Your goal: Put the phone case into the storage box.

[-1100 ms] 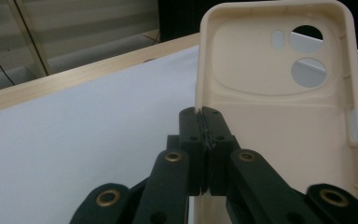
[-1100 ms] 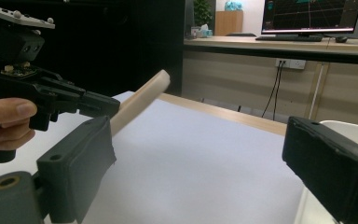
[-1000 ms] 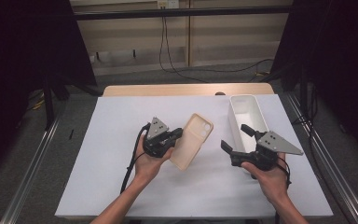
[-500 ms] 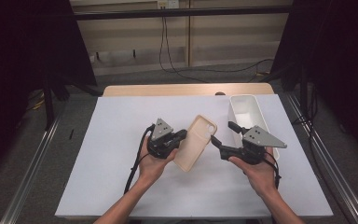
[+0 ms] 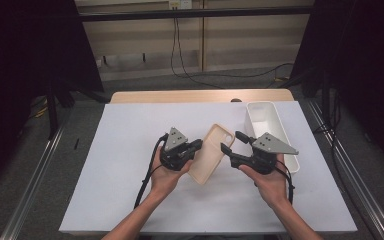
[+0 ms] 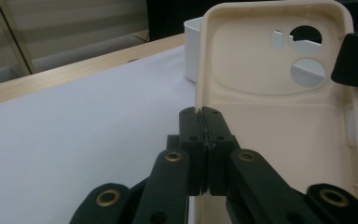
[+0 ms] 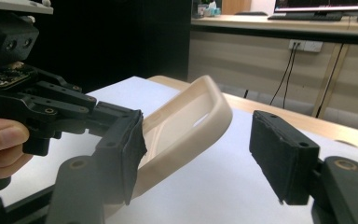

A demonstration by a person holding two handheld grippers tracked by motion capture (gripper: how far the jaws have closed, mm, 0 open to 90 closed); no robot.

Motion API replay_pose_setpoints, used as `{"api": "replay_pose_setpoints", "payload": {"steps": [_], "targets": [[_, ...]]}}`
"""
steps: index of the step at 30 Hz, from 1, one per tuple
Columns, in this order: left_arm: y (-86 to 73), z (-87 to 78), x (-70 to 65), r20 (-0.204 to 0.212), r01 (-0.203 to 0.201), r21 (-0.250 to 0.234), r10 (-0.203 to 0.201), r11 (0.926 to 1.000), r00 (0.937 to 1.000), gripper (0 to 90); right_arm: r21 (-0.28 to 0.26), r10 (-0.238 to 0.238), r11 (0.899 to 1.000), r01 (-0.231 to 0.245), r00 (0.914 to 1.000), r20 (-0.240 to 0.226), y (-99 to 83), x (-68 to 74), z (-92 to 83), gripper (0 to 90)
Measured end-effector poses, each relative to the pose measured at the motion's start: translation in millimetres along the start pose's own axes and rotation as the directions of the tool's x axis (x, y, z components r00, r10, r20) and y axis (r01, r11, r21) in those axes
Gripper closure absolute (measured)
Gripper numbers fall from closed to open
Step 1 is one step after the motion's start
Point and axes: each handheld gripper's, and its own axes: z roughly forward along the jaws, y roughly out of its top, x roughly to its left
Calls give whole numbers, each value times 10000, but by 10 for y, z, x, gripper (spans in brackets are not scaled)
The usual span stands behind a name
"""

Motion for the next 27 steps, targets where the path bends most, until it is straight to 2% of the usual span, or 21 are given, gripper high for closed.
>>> {"api": "replay_pose_setpoints", "payload": {"steps": [4, 8, 18, 23, 27], "targets": [[3, -3, -13, -2, 6, -43, -6, 10000, 10000, 885, 87, 100, 9999, -100, 9999, 93, -14, 17, 16, 415], [8, -13, -9, -34, 13, -120, -14, 9999, 10000, 884, 192, 319, 9993, -317, 9994, -92, -22, -9, 31, 511], [6, -16, -17, -56, 124, -287, -126, 9995, 9999, 883, 472, 648, 9968, -647, 9979, -3, -48, -43, 52, 629], [3, -19, -12, -82, 139, -319, -142, 9994, 9999, 881, 348, 859, 9957, -854, 9962, -127, -54, -62, 63, 696], [-19, 4, -5, -82, 118, -226, -120, 9997, 9999, 876, 162, 1002, 9949, -996, 9939, -451, -46, -67, 58, 771]]}}
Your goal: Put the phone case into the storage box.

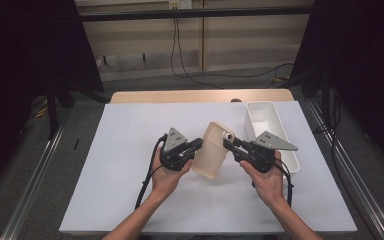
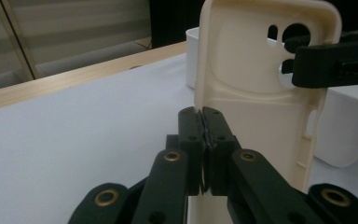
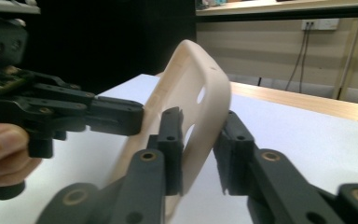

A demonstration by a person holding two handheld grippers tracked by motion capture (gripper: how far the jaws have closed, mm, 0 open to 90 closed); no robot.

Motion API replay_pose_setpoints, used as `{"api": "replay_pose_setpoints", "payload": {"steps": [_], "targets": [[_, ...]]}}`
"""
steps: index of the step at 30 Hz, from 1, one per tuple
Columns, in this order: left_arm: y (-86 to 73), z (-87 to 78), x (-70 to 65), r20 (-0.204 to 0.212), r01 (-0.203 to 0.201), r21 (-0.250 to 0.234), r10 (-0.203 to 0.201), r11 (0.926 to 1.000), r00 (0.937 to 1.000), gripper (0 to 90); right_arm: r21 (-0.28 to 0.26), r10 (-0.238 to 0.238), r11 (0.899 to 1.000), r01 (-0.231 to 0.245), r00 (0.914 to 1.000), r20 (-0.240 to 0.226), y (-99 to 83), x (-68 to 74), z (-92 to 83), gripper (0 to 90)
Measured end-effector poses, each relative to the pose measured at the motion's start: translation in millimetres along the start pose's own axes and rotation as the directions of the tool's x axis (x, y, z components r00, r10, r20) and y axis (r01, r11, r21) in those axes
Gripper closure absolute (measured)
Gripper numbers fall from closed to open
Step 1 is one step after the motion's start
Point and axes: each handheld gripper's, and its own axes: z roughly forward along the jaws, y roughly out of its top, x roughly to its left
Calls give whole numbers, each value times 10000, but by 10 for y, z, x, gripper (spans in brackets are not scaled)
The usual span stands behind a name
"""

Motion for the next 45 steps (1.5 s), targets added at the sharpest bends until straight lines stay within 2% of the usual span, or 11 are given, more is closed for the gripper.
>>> {"api": "replay_pose_setpoints", "payload": {"steps": [5, 8, 11, 21, 24, 28, 31, 35, 38, 43, 45], "targets": [[-24, 46, 18, 199, 207, 91, -208, 9997, 9996, 847, -180, -170, 9997, 166, 9995, -260, 8, 21, -7, 812], [-19, 47, 29, 243, 265, 56, -266, 9996, 9993, 732, -113, -332, 9994, 329, 9991, -271, 4, 25, -2, 814], [-24, 52, 37, 354, 361, 84, -363, 9993, 9987, 686, -81, -362, 9993, 360, 9988, -326, -1, 23, 7, 814], [-22, 51, 71, 59, 346, -75, -345, 9994, 9994, 319, -352, -504, 9982, 493, 9983, -285, 34, -24, -31, 814], [-19, 64, 96, -17, 710, 122, -709, 9974, 9975, 155, -385, -526, 9979, 518, 9984, -220, 33, -46, -40, 814], [-17, 58, 96, -42, 345, 90, -344, 9994, 9994, 117, -464, -553, 9974, 543, 9982, -215, 47, -57, -54, 814], [-14, 41, 109, 419, 311, -26, -310, 9995, 9986, 85, -503, -590, 9971, 578, 9980, -223, 47, -76, -66, 813], [-14, 38, 111, 585, 269, -92, -264, 9996, 9979, 45, -547, -592, 9968, 578, 9980, -233, 53, -87, -79, 814], [-20, 33, 101, 600, -92, -102, 98, 9999, 9982, 30, -559, -708, 9960, 692, 9971, -273, 59, -96, -87, 814], [-28, 12, 70, 234, -462, -308, 469, 9985, 9986, 28, -615, -644, 9961, 627, 9976, -261, 70, -116, -105, 813], [-34, 7, 72, 316, -337, -286, 346, 9990, 9989, 24, -618, -674, 9959, 657, 9974, -252, 75, -125, -114, 813]]}}
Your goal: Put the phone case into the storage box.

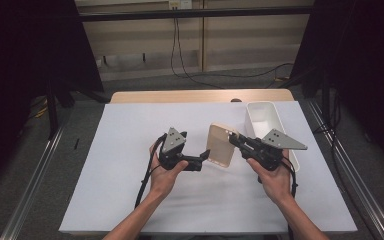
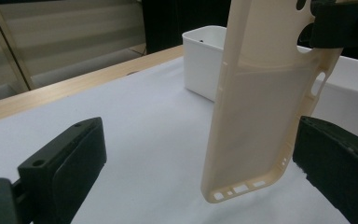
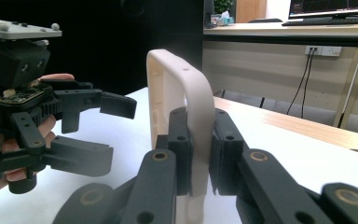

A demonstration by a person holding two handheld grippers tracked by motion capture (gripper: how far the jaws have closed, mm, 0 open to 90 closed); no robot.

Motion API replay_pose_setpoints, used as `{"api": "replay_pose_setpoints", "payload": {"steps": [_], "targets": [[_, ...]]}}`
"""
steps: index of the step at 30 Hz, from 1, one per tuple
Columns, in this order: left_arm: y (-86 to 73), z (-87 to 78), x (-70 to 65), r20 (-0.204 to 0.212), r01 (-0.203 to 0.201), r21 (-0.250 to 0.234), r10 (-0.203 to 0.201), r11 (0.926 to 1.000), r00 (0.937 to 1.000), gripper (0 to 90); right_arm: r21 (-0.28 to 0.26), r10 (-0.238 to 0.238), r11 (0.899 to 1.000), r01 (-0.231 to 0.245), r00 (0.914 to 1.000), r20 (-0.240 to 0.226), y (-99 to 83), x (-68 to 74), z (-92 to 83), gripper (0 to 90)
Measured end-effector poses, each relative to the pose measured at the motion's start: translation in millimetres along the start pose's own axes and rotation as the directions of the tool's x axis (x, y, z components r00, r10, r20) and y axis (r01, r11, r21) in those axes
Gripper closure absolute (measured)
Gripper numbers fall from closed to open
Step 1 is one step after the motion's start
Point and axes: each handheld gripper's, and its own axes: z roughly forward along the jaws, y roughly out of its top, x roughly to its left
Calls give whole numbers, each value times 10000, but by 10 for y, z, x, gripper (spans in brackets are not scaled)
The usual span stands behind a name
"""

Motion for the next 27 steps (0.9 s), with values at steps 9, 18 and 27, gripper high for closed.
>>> {"api": "replay_pose_setpoints", "payload": {"steps": [9, 18, 27], "targets": [[-36, -66, 79, -245, 342, -186, -347, 9992, 9991, 24, -158, 37, 9999, -37, 10000, 41, 62, -57, -66, 813], [-66, -122, 109, -501, 217, -204, -227, 9996, 9985, 34, -250, 85, 9997, -81, 9998, 170, 79, -114, -99, 813], [-98, -205, 153, -929, 0, -437, -40, 9990, 9957, 35, -360, 84, 9993, -79, 9999, 120, 118, -127, -127, 813]]}}
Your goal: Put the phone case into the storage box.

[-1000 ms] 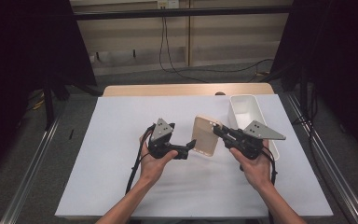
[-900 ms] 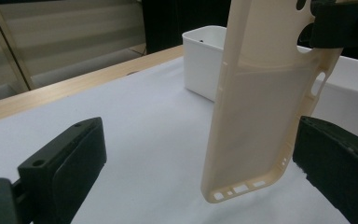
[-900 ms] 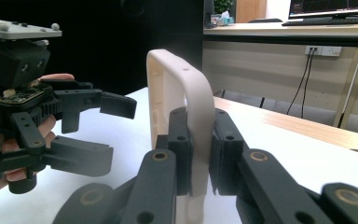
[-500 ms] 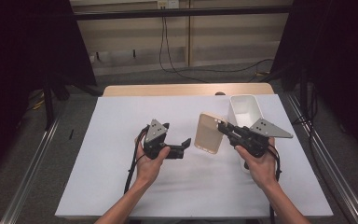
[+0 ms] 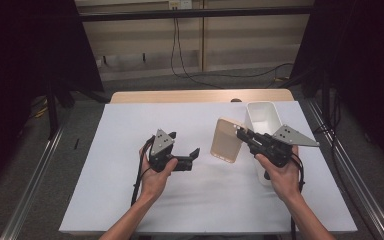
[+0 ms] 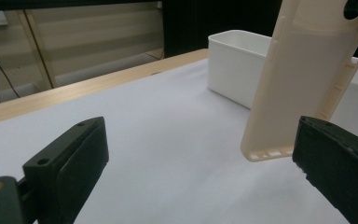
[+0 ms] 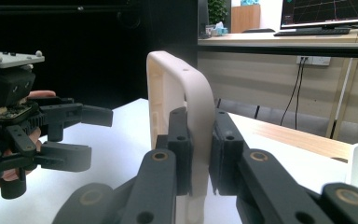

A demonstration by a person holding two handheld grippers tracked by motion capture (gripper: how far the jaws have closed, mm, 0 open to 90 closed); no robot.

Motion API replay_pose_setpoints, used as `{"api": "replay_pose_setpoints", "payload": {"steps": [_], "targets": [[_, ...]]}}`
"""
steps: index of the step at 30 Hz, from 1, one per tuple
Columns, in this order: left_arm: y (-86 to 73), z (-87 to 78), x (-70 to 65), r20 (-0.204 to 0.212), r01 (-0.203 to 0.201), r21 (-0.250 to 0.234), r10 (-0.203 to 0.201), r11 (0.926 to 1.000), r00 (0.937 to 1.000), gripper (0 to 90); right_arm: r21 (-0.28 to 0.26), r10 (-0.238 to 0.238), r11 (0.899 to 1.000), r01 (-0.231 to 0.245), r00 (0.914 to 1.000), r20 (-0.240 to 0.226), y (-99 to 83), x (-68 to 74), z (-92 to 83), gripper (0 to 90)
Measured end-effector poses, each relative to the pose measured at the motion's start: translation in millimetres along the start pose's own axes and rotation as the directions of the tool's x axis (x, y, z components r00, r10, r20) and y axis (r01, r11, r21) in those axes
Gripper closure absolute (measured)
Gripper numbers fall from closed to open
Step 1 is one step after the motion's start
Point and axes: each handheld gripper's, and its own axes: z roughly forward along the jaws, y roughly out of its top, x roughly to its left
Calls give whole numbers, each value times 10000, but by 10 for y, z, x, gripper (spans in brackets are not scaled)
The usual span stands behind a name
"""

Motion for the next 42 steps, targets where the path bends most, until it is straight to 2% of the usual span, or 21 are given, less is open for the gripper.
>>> {"api": "replay_pose_setpoints", "payload": {"steps": [9, 11, 13, 17, 18, 20, 23, 25, 27, 32, 35, 36, 37, 39, 42], "targets": [[-98, -165, 122, -293, 159, -159, -163, 9997, 9994, 44, -237, -15, 9997, 12, 10000, -97, 104, 22, -55, 813], [-115, -207, 154, -207, 245, -130, -247, 9996, 9995, 56, -309, 16, 9995, -18, 10000, -83, 127, 20, -68, 813], [-133, -251, 178, -296, 127, -121, -130, 9998, 9995, 57, -311, -25, 9995, 23, 10000, -82, 142, 15, -78, 813], [-148, -352, 230, -295, 304, -334, -314, 9990, 9991, 58, -371, -41, 9993, 38, 9999, -98, 191, 7, -106, 812], [-147, -388, 240, -408, 154, -410, -170, 9990, 9990, 58, -415, -72, 9991, 69, 9999, -87, 201, 3, -112, 813], [-154, -434, 252, -407, 187, -561, -210, 9982, 9989, 58, -467, -70, 9989, 66, 9999, -80, 234, -9, -132, 813], [-192, -496, 286, -278, 554, -698, -575, 9960, 9980, 58, -465, -117, 9989, 117, 9999, -9, 280, -34, -145, 813], [-221, -538, 275, -485, 605, -725, -641, 9955, 9968, 56, -499, -137, 9987, 138, 9999, 21, 308, -48, -153, 812], [-237, -588, 282, -520, 610, -716, -648, 9956, 9965, 46, -484, -149, 9987, 151, 9999, 43, 337, -65, -155, 812], [-286, -743, 325, -705, 343, -1005, -415, 9943, 9966, 39, -526, -261, 9983, 268, 9996, 134, 379, -124, -151, 813], [-330, -814, 378, -944, 678, -1128, -787, 9913, 9924, 37, -577, -198, 9981, 210, 9996, 201, 402, -161, -153, 813], [-345, -835, 404, -860, 619, -1019, -708, 9929, 9938, 37, -581, -225, 9980, 237, 9995, 216, 409, -171, -155, 812], [-361, -854, 419, -1000, 572, -977, -670, 9936, 9927, 37, -589, -235, 9980, 250, 9994, 251, 418, -182, -157, 812], [-400, -904, 460, -925, 651, -1130, -757, 9915, 9928, 32, -632, -235, 9977, 252, 9994, 267, 441, -202, -165, 813], [-426, -963, 490, -1182, 622, -1152, -759, 9914, 9901, 25, -727, -256, 9970, 278, 9992, 305, 482, -234, -177, 812]]}}
